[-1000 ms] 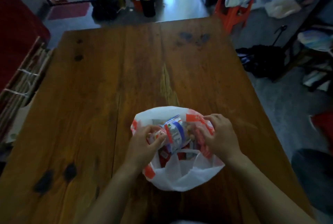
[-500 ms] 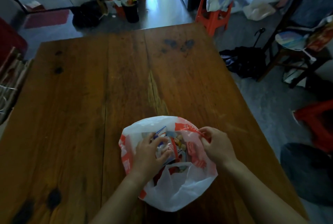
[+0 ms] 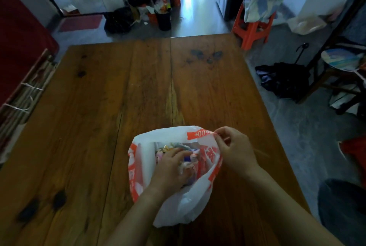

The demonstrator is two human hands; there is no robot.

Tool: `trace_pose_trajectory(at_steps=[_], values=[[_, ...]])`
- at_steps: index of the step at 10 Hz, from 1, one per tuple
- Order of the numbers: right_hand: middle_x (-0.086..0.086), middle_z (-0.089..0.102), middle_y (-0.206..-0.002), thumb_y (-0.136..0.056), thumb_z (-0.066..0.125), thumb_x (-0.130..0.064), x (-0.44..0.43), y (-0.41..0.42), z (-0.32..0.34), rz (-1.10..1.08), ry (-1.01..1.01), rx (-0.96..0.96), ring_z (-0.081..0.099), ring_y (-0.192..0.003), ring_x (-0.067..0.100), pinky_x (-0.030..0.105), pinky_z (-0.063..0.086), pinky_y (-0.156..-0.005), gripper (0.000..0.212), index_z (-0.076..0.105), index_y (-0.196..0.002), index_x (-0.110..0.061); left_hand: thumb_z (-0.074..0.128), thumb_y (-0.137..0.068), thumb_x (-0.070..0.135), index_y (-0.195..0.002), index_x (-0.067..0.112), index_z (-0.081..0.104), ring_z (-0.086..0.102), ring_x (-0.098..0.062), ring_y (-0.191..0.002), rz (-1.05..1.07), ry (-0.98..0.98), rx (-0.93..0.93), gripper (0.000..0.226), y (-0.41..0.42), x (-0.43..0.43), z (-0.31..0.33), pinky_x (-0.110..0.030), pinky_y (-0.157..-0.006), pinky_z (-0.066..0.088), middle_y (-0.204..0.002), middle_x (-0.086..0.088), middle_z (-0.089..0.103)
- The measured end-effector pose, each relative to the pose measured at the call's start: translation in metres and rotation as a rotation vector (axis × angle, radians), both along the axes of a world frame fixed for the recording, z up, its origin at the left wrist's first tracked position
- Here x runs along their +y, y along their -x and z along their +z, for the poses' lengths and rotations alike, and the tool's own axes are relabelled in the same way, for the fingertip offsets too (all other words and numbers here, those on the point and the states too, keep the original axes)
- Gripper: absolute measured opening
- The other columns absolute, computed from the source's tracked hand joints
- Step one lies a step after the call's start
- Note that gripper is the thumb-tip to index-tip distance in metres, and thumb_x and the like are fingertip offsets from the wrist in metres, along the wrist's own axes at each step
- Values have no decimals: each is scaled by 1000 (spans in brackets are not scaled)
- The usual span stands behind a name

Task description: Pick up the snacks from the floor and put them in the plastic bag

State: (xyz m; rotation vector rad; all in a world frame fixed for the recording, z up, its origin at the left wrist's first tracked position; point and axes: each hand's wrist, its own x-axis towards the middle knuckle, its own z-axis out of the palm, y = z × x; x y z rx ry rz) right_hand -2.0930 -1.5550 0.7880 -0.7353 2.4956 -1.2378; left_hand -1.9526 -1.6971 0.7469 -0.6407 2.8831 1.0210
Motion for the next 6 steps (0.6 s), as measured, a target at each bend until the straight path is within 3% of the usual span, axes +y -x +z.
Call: trace_pose_trajectory(at_steps=[1,2,3,4,6], values=[[-3,63,-89,-85,62,-22,11,4,-9,60,-143,-24,58,-76,5,20,52,-66,6,63,-91,-21,69,-80,35,-121,31,54,44,-6,-121,172,-19,79,44,-2,-6,6,-29,-104,41,-133,8,51],[-6,60,-99,-83,64,-20,18,3,-16,97,-126,-43,57,-79,5,18,50,-66,24,61,-107,-20,64,-84,35,-121,29,55,40,1,-116,253,-41,69,38,-12,-5,7,-14,-90,39,-133,10,49],[-9,55,-108,-83,64,-24,24,-4,-25,174,-78,-57,58,-91,8,24,55,-73,32,58,-115,-25,62,-86,32,-129,31,48,40,-6,-127,211,-112,-28,45,-21,8,1,-27,-100,44,-142,7,43],[-6,54,-118,-88,58,-23,37,-11,-37,252,-153,-121,56,-103,9,24,55,-75,34,54,-122,-25,62,-86,32,-134,36,40,40,-10,-130,193,-106,-116,53,-25,19,-7,-35,-104,43,-144,9,40],[-6,46,-132,-87,57,-31,42,-7,-21,292,-95,-164,48,-108,4,18,52,-75,44,47,-129,-28,59,-85,42,-134,35,43,36,-12,-132,263,41,-70,52,-24,15,28,-39,-106,40,-147,6,39]])
